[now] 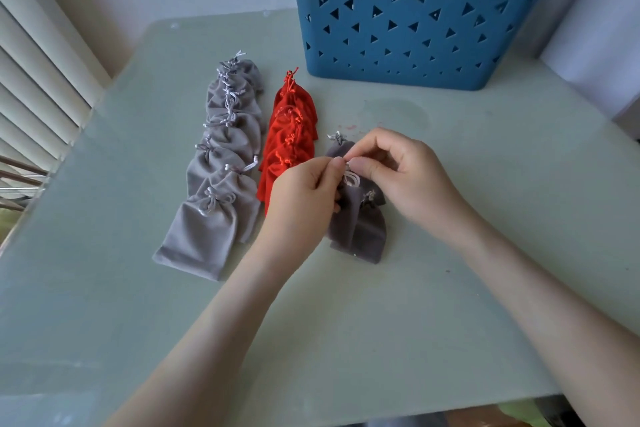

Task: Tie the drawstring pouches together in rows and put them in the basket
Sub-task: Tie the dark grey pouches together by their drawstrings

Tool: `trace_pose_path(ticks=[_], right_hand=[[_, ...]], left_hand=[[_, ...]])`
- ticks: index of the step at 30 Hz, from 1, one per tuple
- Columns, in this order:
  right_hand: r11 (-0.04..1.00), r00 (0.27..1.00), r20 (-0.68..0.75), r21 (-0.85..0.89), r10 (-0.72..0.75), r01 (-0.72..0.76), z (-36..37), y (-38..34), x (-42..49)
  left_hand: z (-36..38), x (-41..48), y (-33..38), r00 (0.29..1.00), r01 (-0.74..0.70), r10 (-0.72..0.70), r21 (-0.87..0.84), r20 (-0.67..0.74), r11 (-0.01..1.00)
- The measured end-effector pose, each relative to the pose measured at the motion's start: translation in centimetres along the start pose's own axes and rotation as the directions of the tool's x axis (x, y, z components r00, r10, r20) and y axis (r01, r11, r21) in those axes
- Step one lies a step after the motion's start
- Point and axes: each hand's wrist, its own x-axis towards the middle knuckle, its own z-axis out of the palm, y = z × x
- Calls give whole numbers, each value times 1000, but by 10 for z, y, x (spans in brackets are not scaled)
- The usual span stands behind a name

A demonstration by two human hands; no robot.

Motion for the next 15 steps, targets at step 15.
trace_pose_path(ticks=[15], right_hand=[[999, 999, -25, -21, -48, 47, 5, -1, -5]], left_hand=[[0, -2, 5, 992, -2, -13, -121, -127, 993]])
